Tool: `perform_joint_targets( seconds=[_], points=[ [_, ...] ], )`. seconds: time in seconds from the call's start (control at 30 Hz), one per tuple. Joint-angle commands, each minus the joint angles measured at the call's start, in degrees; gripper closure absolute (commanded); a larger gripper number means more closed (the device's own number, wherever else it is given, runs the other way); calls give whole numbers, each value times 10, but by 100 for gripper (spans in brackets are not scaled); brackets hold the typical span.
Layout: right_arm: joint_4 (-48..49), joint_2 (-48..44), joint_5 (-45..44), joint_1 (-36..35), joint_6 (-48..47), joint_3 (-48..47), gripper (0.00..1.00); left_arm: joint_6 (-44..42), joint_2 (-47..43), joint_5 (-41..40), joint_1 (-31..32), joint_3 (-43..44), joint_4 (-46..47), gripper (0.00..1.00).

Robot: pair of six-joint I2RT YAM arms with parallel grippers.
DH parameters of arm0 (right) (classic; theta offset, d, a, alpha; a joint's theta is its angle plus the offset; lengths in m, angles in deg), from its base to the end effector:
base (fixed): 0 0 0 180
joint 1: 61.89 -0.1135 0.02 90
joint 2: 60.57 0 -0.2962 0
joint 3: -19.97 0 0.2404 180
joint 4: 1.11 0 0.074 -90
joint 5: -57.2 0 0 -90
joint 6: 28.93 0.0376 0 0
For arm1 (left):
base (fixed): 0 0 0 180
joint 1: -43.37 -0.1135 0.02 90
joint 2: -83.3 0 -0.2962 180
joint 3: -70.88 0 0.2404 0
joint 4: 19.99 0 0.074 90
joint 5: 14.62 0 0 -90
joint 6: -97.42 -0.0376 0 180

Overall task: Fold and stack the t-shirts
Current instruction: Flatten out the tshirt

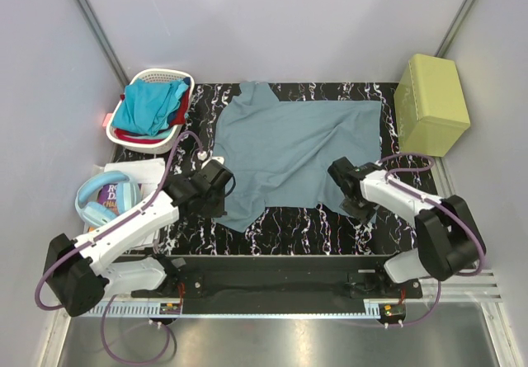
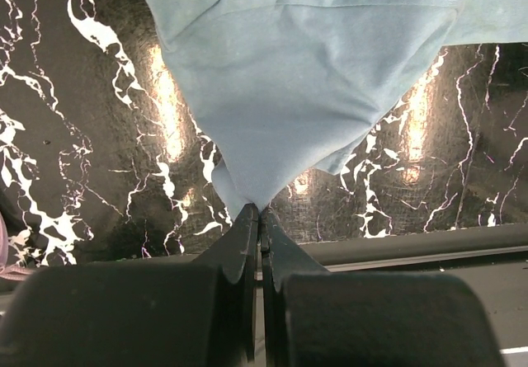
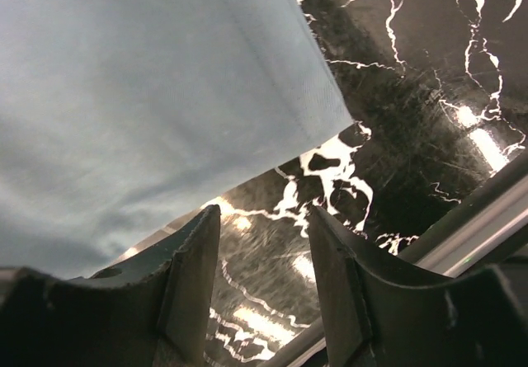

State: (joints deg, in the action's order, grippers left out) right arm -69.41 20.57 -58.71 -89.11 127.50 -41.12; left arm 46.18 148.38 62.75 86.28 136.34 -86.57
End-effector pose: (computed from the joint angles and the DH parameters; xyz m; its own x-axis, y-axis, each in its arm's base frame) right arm 0.1883 0.0784 0.2160 -0.7223 0.5556 -0.4119 0.6547 0.7412 -0.1483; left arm 0.1376 -0.1167 0.2824 -0.8980 0.0007 -0.4399 0.0481 0.9942 -0.0966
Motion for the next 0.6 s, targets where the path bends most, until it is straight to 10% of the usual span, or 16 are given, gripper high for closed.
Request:
perform_joint_targets(
  seconds=[0.0, 0.57],
  points=[
    [-6, 39, -35, 7, 29, -5, 46, -17, -1, 10, 2, 30, 19, 100],
    [-7, 52, -71, 13, 25, -56, 47, -35, -9, -2, 1, 32, 16, 100]
  ],
)
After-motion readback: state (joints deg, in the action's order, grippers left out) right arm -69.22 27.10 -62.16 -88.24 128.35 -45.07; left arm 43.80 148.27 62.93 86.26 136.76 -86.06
